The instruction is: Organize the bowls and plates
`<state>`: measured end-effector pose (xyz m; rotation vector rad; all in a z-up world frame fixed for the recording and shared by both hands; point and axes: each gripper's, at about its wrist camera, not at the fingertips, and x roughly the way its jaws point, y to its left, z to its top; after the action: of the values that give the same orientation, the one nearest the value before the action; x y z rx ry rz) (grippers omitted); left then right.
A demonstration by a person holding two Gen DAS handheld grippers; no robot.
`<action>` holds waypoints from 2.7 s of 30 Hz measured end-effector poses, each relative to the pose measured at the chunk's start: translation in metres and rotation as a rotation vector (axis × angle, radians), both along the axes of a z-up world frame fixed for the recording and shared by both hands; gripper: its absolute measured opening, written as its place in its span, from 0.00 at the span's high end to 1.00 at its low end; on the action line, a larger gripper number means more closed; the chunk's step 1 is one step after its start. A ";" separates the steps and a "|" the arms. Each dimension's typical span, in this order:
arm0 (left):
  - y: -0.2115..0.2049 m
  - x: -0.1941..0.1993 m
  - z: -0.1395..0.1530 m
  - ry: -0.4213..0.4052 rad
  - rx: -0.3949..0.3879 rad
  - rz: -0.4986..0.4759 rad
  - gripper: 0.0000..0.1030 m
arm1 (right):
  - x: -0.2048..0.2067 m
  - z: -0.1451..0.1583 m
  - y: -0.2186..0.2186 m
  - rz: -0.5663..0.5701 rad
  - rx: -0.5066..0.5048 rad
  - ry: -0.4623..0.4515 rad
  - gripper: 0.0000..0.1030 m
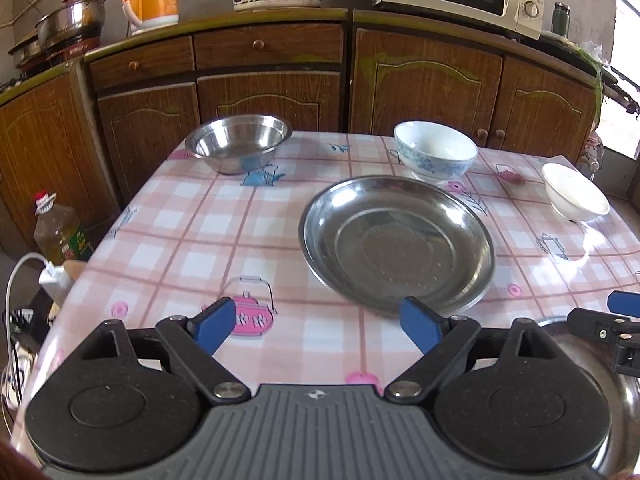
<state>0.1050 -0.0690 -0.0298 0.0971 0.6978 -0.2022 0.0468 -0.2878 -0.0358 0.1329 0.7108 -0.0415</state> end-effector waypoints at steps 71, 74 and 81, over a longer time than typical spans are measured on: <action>-0.006 0.058 0.016 -0.055 -0.005 -0.038 0.75 | 0.085 0.022 0.004 0.012 0.078 -0.055 0.72; 0.001 0.045 0.024 -0.061 -0.011 -0.017 0.75 | 0.074 0.033 0.010 0.028 0.074 -0.070 0.72; 0.011 0.013 0.040 -0.078 -0.021 0.018 0.75 | 0.043 0.051 0.021 0.051 0.077 -0.102 0.72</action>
<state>0.1181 -0.0578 0.0101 0.0786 0.6188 -0.1874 0.0899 -0.2667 0.0156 0.1892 0.6139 0.0409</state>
